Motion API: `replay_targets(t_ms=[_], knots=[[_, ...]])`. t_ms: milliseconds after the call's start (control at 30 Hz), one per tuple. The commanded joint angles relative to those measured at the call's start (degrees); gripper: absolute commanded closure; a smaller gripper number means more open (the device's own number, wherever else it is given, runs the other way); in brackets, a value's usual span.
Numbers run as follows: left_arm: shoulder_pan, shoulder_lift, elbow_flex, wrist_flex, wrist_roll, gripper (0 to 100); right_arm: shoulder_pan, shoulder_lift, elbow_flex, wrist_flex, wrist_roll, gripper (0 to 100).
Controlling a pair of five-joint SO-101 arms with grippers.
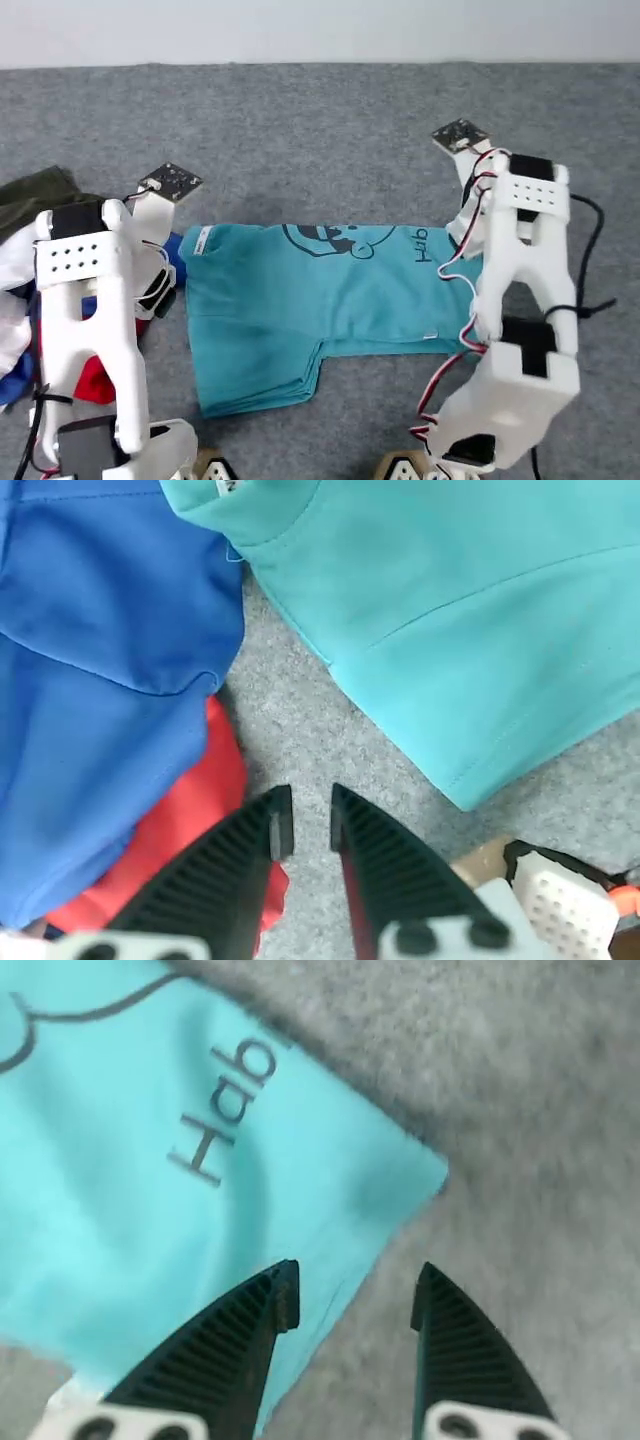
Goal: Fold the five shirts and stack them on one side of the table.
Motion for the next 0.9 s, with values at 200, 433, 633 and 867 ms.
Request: replay_targets(t_ms=[200,433,633,867], knots=[[-0.6,-0.5,-2.2,1.8,0.5,93,-0.8,16.0,-16.4,-8.0,3.5,87.2],[-0.7,-0.5,-2.2,1.8,0.5,93,-1.5,22.6,-31.1,-1.7,4.6,87.7],[-0.4,-0.5,-2.2,1.8,0.5,93,-2.7,22.5,-37.6,13.8,4.2,87.8],[-0.4,-0.5,-2.2,1.8,0.5,93,-2.8,22.4,-42.2,28.1,2.1,88.0]])
